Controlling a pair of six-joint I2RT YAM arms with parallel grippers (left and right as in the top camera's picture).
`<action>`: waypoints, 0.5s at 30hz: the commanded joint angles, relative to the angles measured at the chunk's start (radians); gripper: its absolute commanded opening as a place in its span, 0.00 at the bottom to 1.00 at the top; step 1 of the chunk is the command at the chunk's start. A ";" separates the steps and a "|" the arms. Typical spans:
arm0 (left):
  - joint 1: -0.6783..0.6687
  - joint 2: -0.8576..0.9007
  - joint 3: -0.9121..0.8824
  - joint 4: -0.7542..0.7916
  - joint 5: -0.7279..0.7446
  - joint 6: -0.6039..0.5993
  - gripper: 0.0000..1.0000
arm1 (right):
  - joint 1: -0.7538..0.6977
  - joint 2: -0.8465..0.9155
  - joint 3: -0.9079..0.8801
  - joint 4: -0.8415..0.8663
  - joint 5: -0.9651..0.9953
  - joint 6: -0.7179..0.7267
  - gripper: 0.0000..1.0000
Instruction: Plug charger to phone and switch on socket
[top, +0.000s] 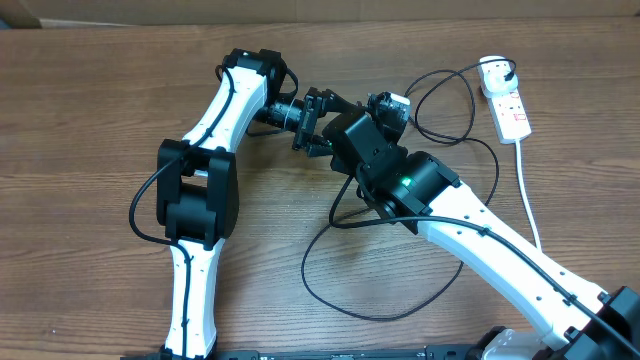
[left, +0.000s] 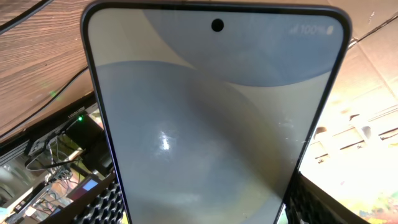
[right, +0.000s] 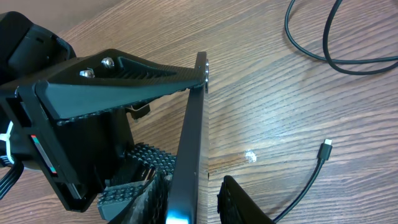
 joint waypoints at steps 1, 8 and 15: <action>-0.008 0.003 0.024 0.000 0.033 0.039 0.63 | -0.005 0.006 0.021 0.007 0.021 0.001 0.27; -0.008 0.003 0.024 0.000 0.033 0.046 0.63 | -0.005 0.011 0.021 0.018 0.021 0.001 0.25; -0.009 0.003 0.024 0.000 0.033 0.046 0.63 | -0.005 0.015 0.021 0.018 0.021 0.001 0.22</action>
